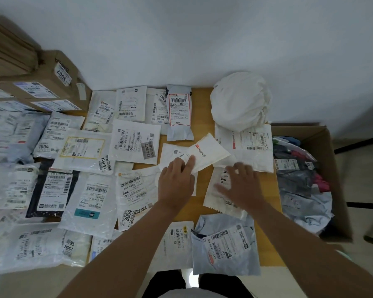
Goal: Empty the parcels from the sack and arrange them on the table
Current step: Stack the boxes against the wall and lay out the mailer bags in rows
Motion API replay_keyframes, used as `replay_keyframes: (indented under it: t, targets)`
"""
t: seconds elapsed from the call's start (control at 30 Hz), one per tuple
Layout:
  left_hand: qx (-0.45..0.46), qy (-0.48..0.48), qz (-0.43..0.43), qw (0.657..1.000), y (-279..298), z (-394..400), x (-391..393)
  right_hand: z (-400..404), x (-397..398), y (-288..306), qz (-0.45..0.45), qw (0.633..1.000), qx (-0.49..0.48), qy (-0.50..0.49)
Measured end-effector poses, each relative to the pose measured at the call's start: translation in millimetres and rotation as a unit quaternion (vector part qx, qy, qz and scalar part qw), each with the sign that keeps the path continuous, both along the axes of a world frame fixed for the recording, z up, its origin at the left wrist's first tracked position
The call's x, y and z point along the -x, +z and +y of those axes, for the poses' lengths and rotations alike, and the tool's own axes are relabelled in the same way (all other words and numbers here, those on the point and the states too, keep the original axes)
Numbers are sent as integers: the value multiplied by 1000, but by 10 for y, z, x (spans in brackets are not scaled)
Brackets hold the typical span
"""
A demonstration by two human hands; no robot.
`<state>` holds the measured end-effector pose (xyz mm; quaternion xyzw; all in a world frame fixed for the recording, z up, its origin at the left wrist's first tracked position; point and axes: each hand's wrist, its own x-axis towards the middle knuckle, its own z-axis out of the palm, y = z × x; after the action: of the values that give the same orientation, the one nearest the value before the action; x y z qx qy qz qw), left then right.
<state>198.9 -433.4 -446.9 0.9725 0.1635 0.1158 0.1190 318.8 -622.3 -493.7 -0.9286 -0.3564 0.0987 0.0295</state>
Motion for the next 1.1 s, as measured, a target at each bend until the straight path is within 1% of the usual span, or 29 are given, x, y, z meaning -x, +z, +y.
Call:
replay_keyframes:
  t: [0.07, 0.1, 0.23, 0.3, 0.33, 0.37, 0.4, 0.43, 0.47, 0.5, 0.53, 0.57, 0.6, 0.63, 0.67, 0.7, 0.77, 0.8, 0.83, 0.87, 0.9, 0.97, 1.0, 1.03, 1.1]
  targets:
    - [1, 0, 2, 1000, 7, -19, -17, -33, 188, -79, 49, 996, 67, 13]
    - [4, 3, 6, 1000, 15, -24, -20, -47, 231, -107, 61, 994, 85, 12]
    - [16, 11, 8, 1000, 52, -31, -17, -58, 246, -56, 85, 992, 89, -14]
    - [36, 8, -6, 999, 94, -51, -11, -79, 239, 8, 93, 993, 59, -39]
    - [60, 10, -20, 998, 132, -70, -11, -74, 240, 77, 117, 991, 7, -70]
    - [93, 14, -38, 995, 180, -87, -15, -45, 240, 176, 162, 976, -82, -123]
    - [126, 20, -57, 990, 222, -105, -22, 10, 234, 304, 250, 928, -196, -196]
    - [150, 24, -75, 986, 261, -120, -27, 99, 233, 462, 369, 835, -299, -279]
    - [159, 21, -92, 983, 292, -133, -23, 195, 235, 600, 494, 710, -369, -341]
    - [155, 6, -103, 983, 301, -154, -22, 254, 217, 690, 589, 590, -411, -369]
    - [135, -16, -109, 985, 294, -178, -2, 275, 201, 767, 655, 494, -440, -365]
    - [102, -41, -109, 988, 264, -198, 30, 269, 179, 831, 695, 423, -467, -346]
    - [68, -66, -104, 990, 217, -209, 66, 252, 153, 908, 720, 373, -490, -321]
    - [39, -88, -99, 990, 163, -208, 98, 212, 107, 967, 725, 347, -500, -322]
    - [16, -105, -96, 990, 104, -194, 128, 171, 45, 1006, 719, 345, -498, -340]
    - [-1, -118, -93, 989, 51, -173, 156, 140, -19, 1019, 706, 373, -482, -360]
    - [-12, -137, -82, 987, -18, -121, 195, 104, -117, 982, 670, 462, -426, -395]
    - [-3, -139, -71, 988, -44, -96, 207, 78, -146, 939, 648, 493, -405, -416]
    - [13, -125, -52, 991, -65, -73, 219, 47, -158, 886, 626, 500, -406, -439]
    - [39, -92, -17, 995, -84, -46, 241, 23, -143, 846, 614, 490, -420, -454]
    - [72, -47, 34, 996, -99, -12, 267, -9, -113, 803, 603, 467, -442, -472]
    - [134, 24, 149, 979, -146, 108, 311, -85, 4, 700, 579, 412, -487, -507]
    - [140, 34, 190, 971, -180, 185, 301, -104, 79, 650, 565, 392, -502, -525]
    - [135, 34, 220, 966, -212, 255, 267, -121, 157, 595, 550, 381, -511, -539]
    - [118, 25, 268, 956, -244, 336, 154, -126, 306, 525, 535, 372, -515, -556]
